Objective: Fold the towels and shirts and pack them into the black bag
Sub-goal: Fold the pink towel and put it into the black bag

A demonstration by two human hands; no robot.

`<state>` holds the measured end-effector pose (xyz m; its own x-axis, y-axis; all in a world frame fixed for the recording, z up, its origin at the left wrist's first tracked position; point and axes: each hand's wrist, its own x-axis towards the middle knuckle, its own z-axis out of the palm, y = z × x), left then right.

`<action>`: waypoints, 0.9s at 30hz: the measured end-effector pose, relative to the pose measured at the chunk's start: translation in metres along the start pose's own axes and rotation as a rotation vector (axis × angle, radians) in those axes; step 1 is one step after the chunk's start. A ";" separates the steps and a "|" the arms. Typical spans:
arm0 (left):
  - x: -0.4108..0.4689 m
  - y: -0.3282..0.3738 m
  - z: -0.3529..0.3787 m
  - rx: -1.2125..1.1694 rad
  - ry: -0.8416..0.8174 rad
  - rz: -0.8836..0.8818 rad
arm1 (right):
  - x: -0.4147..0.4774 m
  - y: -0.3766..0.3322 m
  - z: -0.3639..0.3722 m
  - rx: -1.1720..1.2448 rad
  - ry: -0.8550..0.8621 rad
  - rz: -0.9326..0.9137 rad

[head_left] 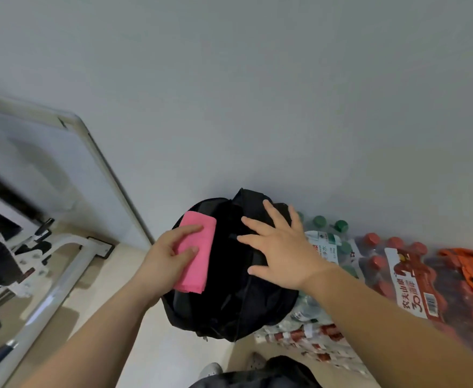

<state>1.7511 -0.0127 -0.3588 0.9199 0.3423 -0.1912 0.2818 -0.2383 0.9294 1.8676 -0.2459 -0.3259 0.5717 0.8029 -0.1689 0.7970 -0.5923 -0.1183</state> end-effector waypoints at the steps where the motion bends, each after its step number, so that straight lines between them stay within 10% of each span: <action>1: 0.006 -0.013 0.003 0.036 -0.015 -0.026 | 0.003 0.004 0.003 -0.041 -0.029 0.013; 16: 0.065 -0.079 0.009 0.579 -0.263 -0.139 | -0.003 0.079 0.016 -0.116 -0.183 0.135; 27: 0.135 -0.112 0.115 0.140 -0.204 -0.326 | -0.001 0.071 0.019 -0.131 -0.224 0.168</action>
<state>1.8754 -0.0442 -0.5254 0.8075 0.2360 -0.5406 0.5890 -0.2730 0.7606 1.9203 -0.2899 -0.3531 0.6523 0.6509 -0.3884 0.7213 -0.6905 0.0545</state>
